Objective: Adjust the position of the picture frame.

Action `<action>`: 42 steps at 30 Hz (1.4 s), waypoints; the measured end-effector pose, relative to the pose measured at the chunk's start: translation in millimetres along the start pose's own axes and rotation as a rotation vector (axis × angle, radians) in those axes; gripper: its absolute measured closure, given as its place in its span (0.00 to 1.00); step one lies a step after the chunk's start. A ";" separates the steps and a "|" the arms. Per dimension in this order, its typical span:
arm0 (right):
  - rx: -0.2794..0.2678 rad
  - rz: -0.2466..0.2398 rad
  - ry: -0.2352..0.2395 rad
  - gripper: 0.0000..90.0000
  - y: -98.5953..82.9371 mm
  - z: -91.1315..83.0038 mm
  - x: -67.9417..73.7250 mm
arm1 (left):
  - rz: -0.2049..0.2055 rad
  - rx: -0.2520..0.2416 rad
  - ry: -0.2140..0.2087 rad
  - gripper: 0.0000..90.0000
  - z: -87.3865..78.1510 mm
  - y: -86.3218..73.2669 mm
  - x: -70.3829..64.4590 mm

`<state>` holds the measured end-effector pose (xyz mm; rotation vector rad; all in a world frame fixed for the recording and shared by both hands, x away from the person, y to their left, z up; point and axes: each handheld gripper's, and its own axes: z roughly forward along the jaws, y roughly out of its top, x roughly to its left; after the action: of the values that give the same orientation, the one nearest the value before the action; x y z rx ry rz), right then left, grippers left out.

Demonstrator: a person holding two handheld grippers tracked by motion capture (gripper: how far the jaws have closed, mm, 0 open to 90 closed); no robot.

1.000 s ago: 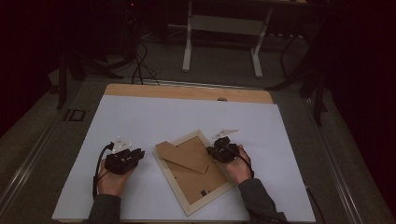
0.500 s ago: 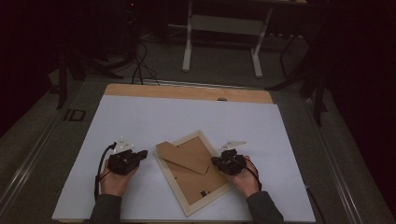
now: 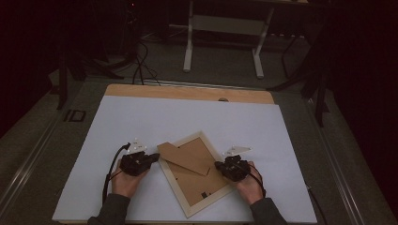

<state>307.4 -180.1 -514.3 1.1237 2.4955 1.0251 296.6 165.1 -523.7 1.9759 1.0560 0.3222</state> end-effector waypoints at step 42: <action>-0.006 -0.005 -0.057 1.00 33.7 25.5 -23.8 | -0.003 -0.002 0.068 1.00 -1.8 -0.9 6.7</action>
<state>354.5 -168.7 -512.1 1.1281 2.4481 0.9847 299.2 171.6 -524.3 1.9737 1.1010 0.3905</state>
